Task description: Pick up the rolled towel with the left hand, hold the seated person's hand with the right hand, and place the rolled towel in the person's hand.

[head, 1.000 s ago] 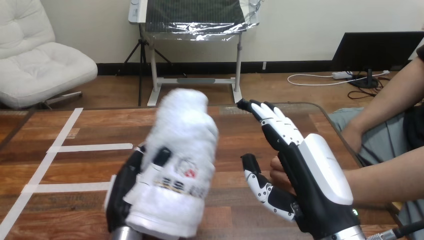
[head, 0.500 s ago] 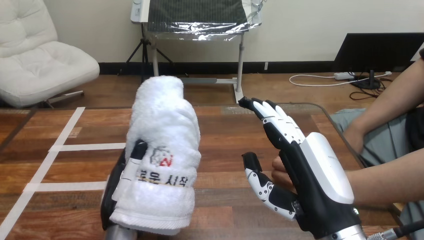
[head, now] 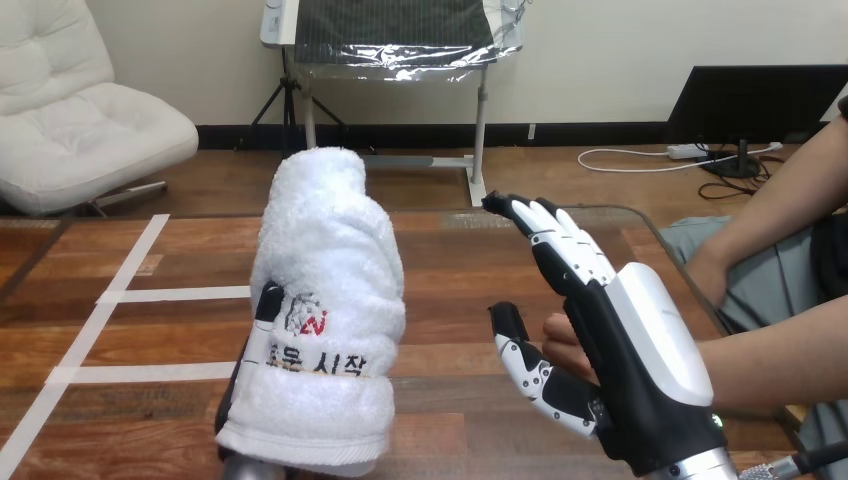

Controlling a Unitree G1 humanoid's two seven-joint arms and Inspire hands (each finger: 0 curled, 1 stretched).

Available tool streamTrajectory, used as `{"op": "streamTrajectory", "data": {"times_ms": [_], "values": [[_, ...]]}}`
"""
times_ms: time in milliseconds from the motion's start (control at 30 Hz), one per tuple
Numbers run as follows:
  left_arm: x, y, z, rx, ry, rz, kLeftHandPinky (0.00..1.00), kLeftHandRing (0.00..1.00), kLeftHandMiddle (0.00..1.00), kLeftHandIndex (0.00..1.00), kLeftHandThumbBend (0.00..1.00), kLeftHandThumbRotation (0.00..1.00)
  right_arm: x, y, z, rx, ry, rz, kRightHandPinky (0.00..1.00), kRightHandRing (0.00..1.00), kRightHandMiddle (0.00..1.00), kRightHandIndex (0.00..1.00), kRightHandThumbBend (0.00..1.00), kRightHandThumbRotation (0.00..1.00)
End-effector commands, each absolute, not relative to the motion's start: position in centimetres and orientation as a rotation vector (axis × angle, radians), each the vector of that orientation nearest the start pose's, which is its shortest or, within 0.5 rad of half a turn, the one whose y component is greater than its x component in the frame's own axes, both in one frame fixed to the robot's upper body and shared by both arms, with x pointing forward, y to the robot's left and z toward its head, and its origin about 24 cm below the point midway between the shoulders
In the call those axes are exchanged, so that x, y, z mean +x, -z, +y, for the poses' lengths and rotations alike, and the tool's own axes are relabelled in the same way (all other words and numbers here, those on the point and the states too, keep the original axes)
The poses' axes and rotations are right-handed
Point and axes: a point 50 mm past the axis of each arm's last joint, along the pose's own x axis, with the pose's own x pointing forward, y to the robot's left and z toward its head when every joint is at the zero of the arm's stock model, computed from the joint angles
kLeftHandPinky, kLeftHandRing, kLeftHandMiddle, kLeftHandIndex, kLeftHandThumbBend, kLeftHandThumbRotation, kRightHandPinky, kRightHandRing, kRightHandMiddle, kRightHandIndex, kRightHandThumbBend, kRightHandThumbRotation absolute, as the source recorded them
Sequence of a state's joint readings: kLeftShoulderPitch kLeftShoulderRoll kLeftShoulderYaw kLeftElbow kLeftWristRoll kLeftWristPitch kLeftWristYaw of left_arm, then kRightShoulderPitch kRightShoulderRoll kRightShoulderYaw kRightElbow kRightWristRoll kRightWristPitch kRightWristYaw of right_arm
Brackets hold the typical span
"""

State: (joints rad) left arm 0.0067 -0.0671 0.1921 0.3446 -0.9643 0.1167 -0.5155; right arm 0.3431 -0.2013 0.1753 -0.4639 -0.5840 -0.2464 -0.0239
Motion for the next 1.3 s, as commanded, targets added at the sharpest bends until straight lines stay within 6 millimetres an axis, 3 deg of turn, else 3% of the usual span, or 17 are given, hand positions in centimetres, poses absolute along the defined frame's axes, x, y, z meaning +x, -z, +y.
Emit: {"op": "streamTrajectory", "data": {"times_ms": [0, 467, 667, 967, 1267], "values": [[25.4, -1.6, 13.1, -1.204, 0.307, -0.083, 0.24, 0.34, 0.43, 0.50, 0.66, 0.00, 18.7, -11.2, -13.7, -0.701, -0.130, -0.483, 1.00, 1.00, 0.95, 0.92, 0.19, 0.00], [25.1, -3.3, 11.9, -1.233, 0.393, -0.082, 0.24, 0.32, 0.41, 0.48, 0.70, 0.00, 19.2, -11.9, -15.6, -0.816, -0.091, -0.452, 1.00, 1.00, 0.95, 0.91, 0.34, 0.00], [24.9, -4.1, 11.2, -1.239, 0.452, -0.096, 0.24, 0.32, 0.41, 0.48, 0.67, 0.00, 19.5, -12.2, -16.7, -0.864, -0.081, -0.407, 0.99, 0.98, 0.94, 0.91, 0.43, 0.00], [24.7, -4.9, 10.5, -1.247, 0.545, -0.108, 0.25, 0.32, 0.40, 0.49, 0.64, 0.00, 20.3, -12.5, -19.0, -0.996, -0.048, -0.326, 0.92, 0.94, 0.93, 0.89, 0.55, 0.00], [24.7, -5.5, 10.0, -1.228, 0.573, -0.127, 0.25, 0.33, 0.40, 0.49, 0.67, 0.00, 21.3, -12.7, -20.9, -1.093, -0.040, -0.230, 0.87, 0.93, 0.92, 0.88, 0.66, 0.00]]}}
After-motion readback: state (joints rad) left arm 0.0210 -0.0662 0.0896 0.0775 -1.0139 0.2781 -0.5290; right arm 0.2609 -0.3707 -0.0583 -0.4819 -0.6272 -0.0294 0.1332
